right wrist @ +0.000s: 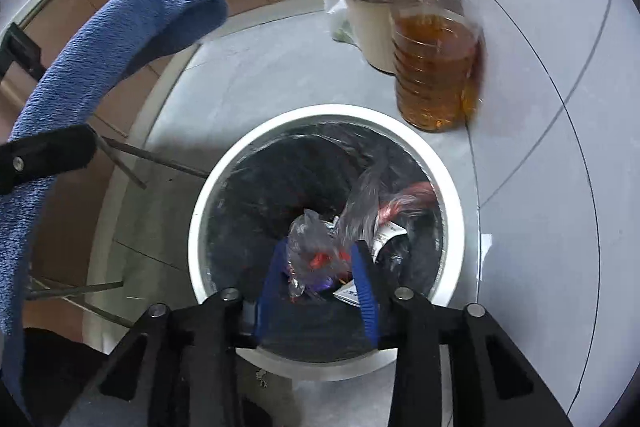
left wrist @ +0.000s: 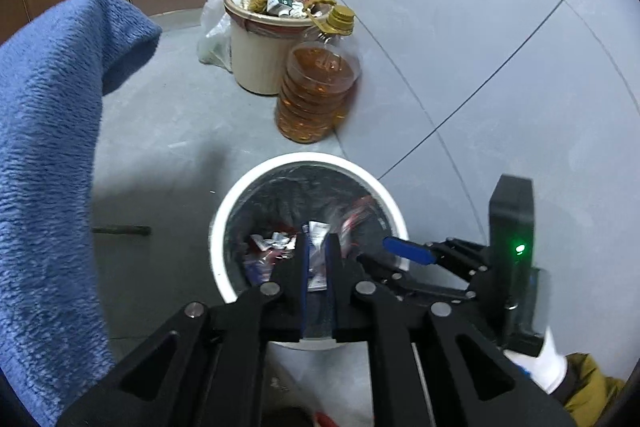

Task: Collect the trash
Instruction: 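Carry both clear wrappers to the bin and open both grippers, then return both open grippers over the table toward the tissue and purple lid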

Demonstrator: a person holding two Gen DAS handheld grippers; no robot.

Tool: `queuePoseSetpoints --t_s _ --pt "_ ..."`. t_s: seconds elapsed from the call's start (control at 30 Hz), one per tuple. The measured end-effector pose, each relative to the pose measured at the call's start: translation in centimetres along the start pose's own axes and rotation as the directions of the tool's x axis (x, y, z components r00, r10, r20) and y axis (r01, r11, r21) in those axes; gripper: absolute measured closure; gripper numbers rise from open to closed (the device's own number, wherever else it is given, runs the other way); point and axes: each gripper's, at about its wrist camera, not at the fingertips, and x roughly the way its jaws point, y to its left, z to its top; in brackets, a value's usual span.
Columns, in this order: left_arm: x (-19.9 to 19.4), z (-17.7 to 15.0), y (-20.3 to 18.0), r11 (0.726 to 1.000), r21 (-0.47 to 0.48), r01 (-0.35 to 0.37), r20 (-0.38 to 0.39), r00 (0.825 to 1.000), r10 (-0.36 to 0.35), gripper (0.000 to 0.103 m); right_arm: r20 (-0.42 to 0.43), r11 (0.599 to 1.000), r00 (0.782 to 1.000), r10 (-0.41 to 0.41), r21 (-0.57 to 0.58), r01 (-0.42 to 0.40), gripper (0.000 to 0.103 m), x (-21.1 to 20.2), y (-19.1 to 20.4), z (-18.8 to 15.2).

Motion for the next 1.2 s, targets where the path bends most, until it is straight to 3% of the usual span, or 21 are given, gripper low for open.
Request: queuePoseSetpoints --t_s 0.07,0.13,0.33,0.47,0.77,0.97,1.2 --pt "-0.6 0.0 0.2 1.0 -0.013 0.017 0.015 1.0 -0.017 0.076 0.001 1.0 1.0 -0.007 0.014 0.007 0.064 -0.1 -0.4 -0.2" --pt "-1.6 -0.2 0.2 1.0 -0.021 0.018 0.043 0.999 -0.017 0.068 0.007 1.0 1.0 -0.012 0.02 0.012 0.063 -0.4 -0.7 -0.2" --pt "-5.9 -1.1 0.0 1.0 -0.013 -0.017 0.14 0.99 0.019 0.068 0.058 1.0 0.998 -0.023 0.015 0.023 0.06 -3.5 0.3 -0.5" --pt "-10.0 -2.2 0.1 0.999 -0.02 -0.046 0.247 0.968 0.049 0.068 0.116 0.999 0.993 -0.022 -0.024 0.025 0.059 -6.5 2.1 -0.1" --pt "-20.3 -6.9 2.3 0.988 -0.033 -0.15 0.398 0.905 0.151 0.067 0.306 0.985 0.952 0.031 -0.174 0.024 0.056 -15.9 9.6 1.0" --pt "-26.5 -10.8 5.9 0.97 -0.109 -0.219 0.475 0.845 0.244 0.067 0.391 0.959 0.914 0.113 -0.284 0.003 0.054 -21.1 16.0 1.4" --pt "-32.6 -15.4 11.3 0.929 -0.223 -0.296 0.526 0.766 0.37 0.064 0.415 0.92 0.888 0.196 -0.391 -0.02 0.05 -24.2 22.3 2.3"
